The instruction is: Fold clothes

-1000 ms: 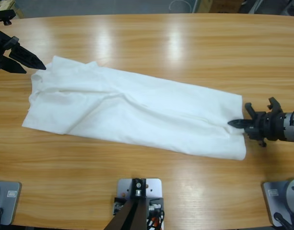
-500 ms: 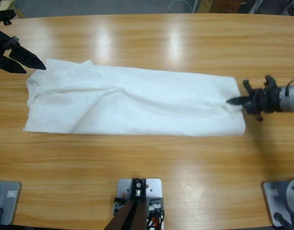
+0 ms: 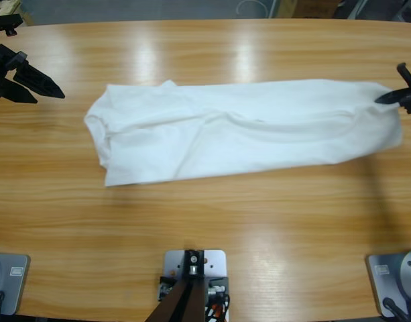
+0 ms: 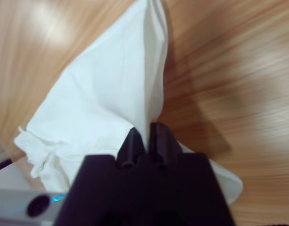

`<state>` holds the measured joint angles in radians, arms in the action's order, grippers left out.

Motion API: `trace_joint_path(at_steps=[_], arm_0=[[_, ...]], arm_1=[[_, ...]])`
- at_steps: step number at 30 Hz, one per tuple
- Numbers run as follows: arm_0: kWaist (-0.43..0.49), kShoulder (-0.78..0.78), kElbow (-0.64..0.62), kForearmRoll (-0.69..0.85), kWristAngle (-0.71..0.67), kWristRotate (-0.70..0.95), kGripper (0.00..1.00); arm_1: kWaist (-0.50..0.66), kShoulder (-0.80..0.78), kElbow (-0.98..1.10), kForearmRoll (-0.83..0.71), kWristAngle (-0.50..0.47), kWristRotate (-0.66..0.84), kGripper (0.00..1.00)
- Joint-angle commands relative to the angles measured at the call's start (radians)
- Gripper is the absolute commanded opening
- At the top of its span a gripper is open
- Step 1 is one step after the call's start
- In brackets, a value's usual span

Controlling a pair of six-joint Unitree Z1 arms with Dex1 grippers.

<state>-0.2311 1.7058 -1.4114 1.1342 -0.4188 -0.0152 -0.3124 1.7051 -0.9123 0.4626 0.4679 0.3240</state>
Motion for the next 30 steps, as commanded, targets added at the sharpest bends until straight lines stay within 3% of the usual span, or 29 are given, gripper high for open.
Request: trace_joint_path(at_steps=[1,12,21,30], arm_0=[[-0.005,0.044,0.010,0.010,0.015,-0.005,0.996],[-0.007,0.060,0.010,0.010,0.008,-0.005,0.996],[-0.021,0.066,0.012,0.010,-0.008,-0.003,0.996],[-0.029,0.072,0.014,0.010,-0.011,-0.002,0.996]], arm_1=[[-0.092,0.076,-0.058,0.089,-0.068,-0.078,0.000],[-0.085,0.042,-0.131,0.164,-0.090,-0.089,0.000],[-0.058,0.020,-0.295,0.342,-0.135,-0.112,0.000],[0.185,0.005,-0.411,0.433,-0.189,-0.060,0.000]])
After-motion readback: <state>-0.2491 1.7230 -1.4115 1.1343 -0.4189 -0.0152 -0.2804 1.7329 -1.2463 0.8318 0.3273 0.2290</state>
